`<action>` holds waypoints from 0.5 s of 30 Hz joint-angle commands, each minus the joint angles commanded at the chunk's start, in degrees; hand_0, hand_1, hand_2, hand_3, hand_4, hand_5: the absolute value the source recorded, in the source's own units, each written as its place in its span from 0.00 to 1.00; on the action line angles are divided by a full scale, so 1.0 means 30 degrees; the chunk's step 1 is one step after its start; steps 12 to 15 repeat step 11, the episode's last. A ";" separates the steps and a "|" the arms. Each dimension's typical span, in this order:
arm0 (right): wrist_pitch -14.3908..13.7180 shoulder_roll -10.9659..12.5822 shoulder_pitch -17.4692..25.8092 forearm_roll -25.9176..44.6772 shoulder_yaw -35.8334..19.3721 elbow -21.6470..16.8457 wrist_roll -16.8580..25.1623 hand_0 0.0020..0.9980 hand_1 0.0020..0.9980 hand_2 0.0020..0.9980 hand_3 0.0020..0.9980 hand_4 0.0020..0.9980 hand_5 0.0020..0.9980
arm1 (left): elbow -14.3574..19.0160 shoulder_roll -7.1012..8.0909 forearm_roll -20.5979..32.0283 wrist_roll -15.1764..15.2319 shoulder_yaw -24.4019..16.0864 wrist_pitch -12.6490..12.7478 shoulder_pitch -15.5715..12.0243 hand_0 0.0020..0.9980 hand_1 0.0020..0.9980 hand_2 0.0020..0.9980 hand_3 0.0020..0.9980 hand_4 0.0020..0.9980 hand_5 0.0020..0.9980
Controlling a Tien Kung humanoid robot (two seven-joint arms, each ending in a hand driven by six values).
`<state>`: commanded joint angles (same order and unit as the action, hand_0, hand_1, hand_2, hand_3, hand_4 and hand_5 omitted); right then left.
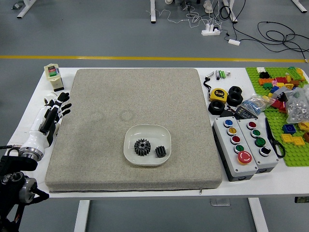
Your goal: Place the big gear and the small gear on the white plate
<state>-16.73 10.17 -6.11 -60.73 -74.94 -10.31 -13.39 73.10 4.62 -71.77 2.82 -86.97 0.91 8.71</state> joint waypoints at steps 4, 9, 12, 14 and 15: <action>0.0002 -0.0001 -0.0025 0.0024 0.0012 0.0000 0.0000 0.61 0.61 0.70 0.57 0.77 0.72 | -0.0109 -0.0020 0.0268 0.0051 0.0034 0.0133 0.0018 0.84 0.84 0.93 0.86 0.87 0.89; 0.0013 -0.0004 -0.0056 -0.0038 0.0005 0.0000 -0.0025 0.61 0.61 0.70 0.57 0.77 0.72 | -0.0179 -0.0049 0.0460 0.0215 -0.0030 0.0393 0.0056 0.84 0.84 0.92 0.86 0.87 0.89; 0.0014 -0.0006 -0.0057 -0.0027 0.0020 0.0000 -0.0031 0.61 0.61 0.70 0.57 0.77 0.72 | -0.0195 -0.0039 0.0499 0.0249 -0.0057 0.0458 0.0058 0.84 0.84 0.92 0.86 0.87 0.89; 0.0014 -0.0006 -0.0057 -0.0027 0.0020 0.0000 -0.0031 0.61 0.61 0.70 0.57 0.77 0.72 | -0.0195 -0.0039 0.0499 0.0249 -0.0057 0.0458 0.0058 0.84 0.84 0.92 0.86 0.87 0.89; 0.0014 -0.0006 -0.0057 -0.0027 0.0020 0.0000 -0.0031 0.61 0.61 0.70 0.57 0.77 0.72 | -0.0195 -0.0039 0.0499 0.0249 -0.0057 0.0458 0.0058 0.84 0.84 0.92 0.86 0.87 0.89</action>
